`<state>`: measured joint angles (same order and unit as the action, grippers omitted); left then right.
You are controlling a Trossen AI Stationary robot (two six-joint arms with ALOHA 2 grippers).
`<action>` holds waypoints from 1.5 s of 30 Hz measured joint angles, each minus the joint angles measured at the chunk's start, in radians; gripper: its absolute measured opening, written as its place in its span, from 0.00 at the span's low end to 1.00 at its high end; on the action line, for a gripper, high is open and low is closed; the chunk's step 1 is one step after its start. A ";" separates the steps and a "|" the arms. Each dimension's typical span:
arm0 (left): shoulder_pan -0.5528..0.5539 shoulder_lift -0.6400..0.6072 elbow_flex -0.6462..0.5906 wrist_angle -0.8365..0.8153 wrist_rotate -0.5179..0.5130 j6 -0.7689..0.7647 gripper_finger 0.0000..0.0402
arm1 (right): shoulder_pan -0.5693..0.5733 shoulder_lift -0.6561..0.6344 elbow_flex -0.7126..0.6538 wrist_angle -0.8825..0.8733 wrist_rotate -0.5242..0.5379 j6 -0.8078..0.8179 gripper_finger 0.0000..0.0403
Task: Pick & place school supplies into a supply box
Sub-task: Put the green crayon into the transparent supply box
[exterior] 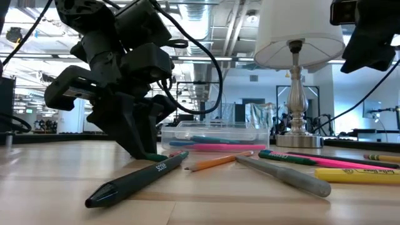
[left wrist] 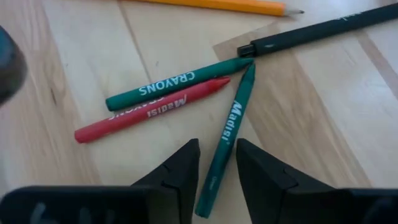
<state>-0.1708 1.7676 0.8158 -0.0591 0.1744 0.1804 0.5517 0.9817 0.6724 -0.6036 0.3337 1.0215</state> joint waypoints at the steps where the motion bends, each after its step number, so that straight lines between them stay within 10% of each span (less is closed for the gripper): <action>1: -0.003 0.000 0.000 -0.008 -0.004 -0.009 0.23 | 0.004 0.000 0.000 -0.002 0.009 0.000 0.31; 13: -0.041 -0.001 0.000 -0.056 -0.017 -0.133 0.03 | 0.009 0.000 0.000 -0.011 0.035 0.000 0.31; 27: -0.076 -0.007 0.000 -0.122 -0.030 -0.370 0.05 | 0.009 0.000 0.000 -0.027 0.035 0.000 0.31; 45: 0.069 -0.189 0.080 -0.147 -0.166 -0.294 0.05 | 0.009 0.000 0.000 -0.033 0.035 -0.002 0.31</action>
<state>-0.1016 1.5787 0.8956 -0.2064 0.0081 -0.1134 0.5610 0.9817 0.6724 -0.6362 0.3691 1.0200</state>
